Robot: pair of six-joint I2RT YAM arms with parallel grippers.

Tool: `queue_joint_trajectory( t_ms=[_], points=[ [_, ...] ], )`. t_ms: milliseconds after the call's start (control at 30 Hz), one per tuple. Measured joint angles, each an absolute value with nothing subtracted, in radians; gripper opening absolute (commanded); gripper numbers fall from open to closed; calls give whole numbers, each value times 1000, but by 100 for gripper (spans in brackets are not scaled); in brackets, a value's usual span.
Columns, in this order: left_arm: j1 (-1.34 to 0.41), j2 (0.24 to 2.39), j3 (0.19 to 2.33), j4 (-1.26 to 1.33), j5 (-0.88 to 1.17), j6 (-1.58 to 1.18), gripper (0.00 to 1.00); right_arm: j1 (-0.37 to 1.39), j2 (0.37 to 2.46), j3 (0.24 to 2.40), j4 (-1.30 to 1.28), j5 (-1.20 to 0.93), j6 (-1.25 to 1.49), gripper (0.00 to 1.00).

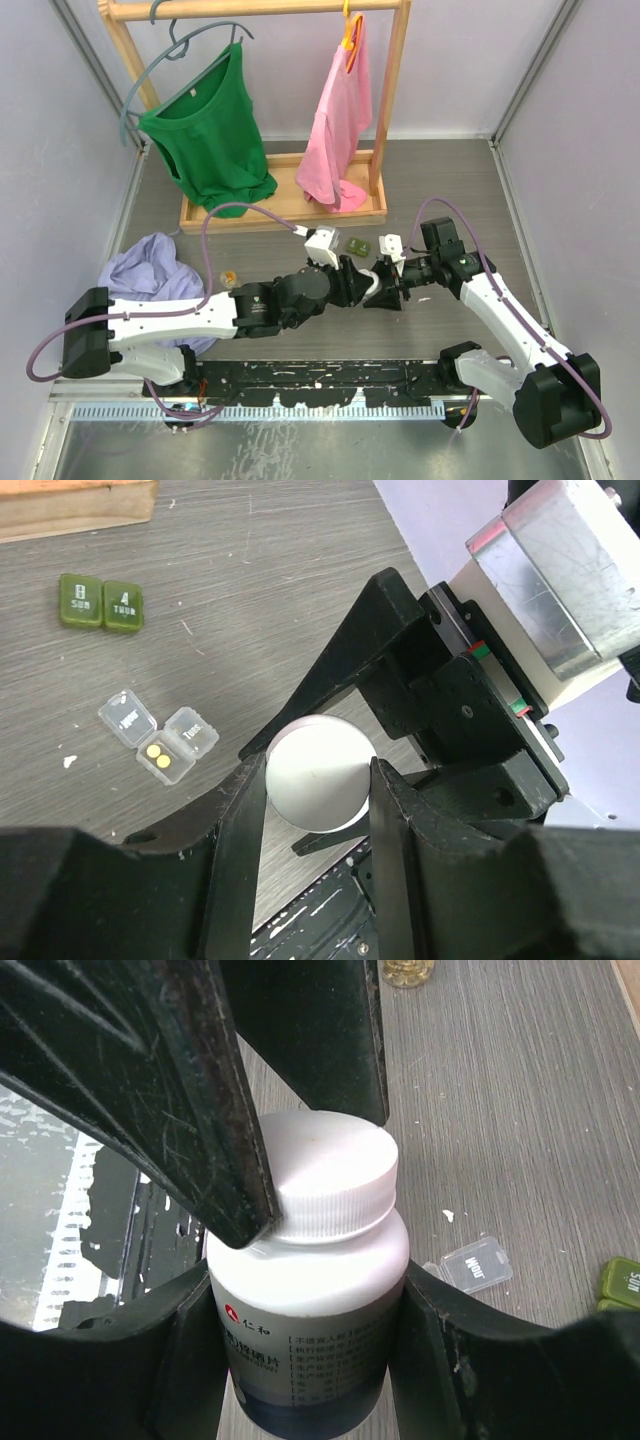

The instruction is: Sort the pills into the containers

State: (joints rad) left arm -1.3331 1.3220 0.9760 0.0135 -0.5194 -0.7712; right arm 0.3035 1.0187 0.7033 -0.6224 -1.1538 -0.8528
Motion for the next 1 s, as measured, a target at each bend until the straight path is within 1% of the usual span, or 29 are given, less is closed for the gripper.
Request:
queue_joint_trajectory(
  t_ms=[67, 167, 233, 367, 467, 600, 767, 900, 933, 1000],
  points=[
    [-1326, 1317, 948, 60, -499, -753, 15, 303, 1019, 703, -628, -1147, -853, 15],
    [-1296, 1294, 865, 192, -413, -694, 11, 301, 1019, 703, -638, -1142, -851, 15],
    [-1258, 1272, 784, 319, -307, -636, 9, 300, 1019, 703, -648, -1140, -850, 15],
    [-1152, 1256, 616, 625, -27, -526, 8, 300, 1019, 703, -656, -1143, -849, 15],
    [-1096, 1292, 598, 720, 139, -434, 8, 301, 1019, 703, -664, -1147, -848, 15],
    [-1070, 1338, 609, 781, 249, -327, 11, 297, 1019, 703, -688, -1142, -850, 15],
    [-1068, 1352, 584, 868, 274, -270, 28, 298, 1019, 703, -691, -1149, -858, 15],
    [-1069, 1350, 560, 910, 273, -272, 51, 300, 1019, 703, -690, -1151, -859, 15],
    [-1069, 1348, 559, 912, 271, -274, 59, 300, 1019, 703, -689, -1152, -859, 15],
    [-1074, 1345, 557, 909, 269, -284, 66, 300, 1019, 703, -680, -1158, -858, 15]
  ],
)
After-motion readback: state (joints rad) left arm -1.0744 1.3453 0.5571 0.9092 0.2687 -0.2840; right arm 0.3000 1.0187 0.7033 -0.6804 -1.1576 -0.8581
